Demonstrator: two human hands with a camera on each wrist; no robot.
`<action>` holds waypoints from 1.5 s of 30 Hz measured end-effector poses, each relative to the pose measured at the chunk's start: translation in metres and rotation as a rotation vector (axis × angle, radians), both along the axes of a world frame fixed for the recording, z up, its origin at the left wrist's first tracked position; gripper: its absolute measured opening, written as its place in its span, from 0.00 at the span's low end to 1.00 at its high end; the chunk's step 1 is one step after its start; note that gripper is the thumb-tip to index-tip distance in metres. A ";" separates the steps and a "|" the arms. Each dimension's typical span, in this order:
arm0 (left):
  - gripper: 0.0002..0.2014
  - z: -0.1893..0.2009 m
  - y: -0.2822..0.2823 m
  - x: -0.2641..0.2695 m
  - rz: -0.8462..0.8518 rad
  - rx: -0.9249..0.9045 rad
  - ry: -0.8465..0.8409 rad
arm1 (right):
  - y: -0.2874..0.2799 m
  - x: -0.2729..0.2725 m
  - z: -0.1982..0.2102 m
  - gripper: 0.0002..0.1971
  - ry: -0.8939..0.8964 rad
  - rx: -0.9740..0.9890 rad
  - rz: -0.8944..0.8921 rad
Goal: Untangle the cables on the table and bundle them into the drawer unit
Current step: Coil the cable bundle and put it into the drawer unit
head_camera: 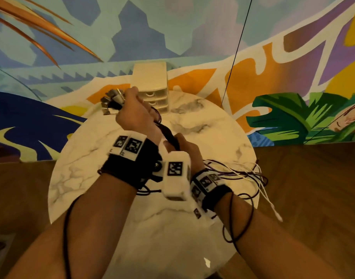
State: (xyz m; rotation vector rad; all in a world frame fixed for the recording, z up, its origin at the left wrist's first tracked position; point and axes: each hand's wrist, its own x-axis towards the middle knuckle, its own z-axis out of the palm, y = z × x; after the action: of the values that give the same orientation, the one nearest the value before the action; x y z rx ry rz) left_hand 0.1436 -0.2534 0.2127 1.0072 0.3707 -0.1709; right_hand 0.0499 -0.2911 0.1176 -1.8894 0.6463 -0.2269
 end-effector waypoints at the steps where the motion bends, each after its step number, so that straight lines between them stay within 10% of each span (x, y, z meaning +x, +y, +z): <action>1: 0.18 -0.003 0.005 0.007 -0.020 -0.014 0.035 | -0.003 -0.004 0.003 0.17 -0.056 -0.019 0.028; 5: 0.17 -0.018 0.021 0.016 -0.200 -0.047 0.074 | -0.017 -0.018 0.018 0.22 0.083 0.007 0.220; 10: 0.18 -0.014 0.032 0.004 -0.633 -0.161 -0.122 | -0.042 -0.042 0.019 0.25 0.173 0.694 0.344; 16: 0.18 0.003 0.048 -0.001 -1.058 -0.143 -0.318 | -0.062 -0.069 0.014 0.24 0.248 0.798 0.343; 18: 0.13 0.008 0.049 -0.012 -1.240 0.038 -0.405 | -0.067 -0.068 0.019 0.26 0.269 0.734 0.307; 25: 0.07 0.038 0.051 -0.038 -1.921 1.246 -1.608 | -0.074 -0.040 0.066 0.24 0.394 0.365 0.378; 27: 0.13 0.033 0.049 -0.028 -1.887 1.592 -1.754 | -0.074 -0.034 0.071 0.24 0.439 0.314 0.406; 33: 0.16 0.031 0.053 0.003 -1.603 1.888 -1.868 | -0.085 -0.027 0.081 0.23 0.409 0.323 0.363; 45: 0.15 -0.002 0.053 0.022 -1.108 1.604 -1.530 | -0.052 -0.022 0.087 0.24 0.146 0.036 0.137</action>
State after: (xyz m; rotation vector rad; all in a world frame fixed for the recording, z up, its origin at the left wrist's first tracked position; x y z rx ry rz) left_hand 0.1653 -0.2006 0.2108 2.4361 -1.8075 -0.0021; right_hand 0.0279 -0.3436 0.2045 -1.9186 0.6110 0.0108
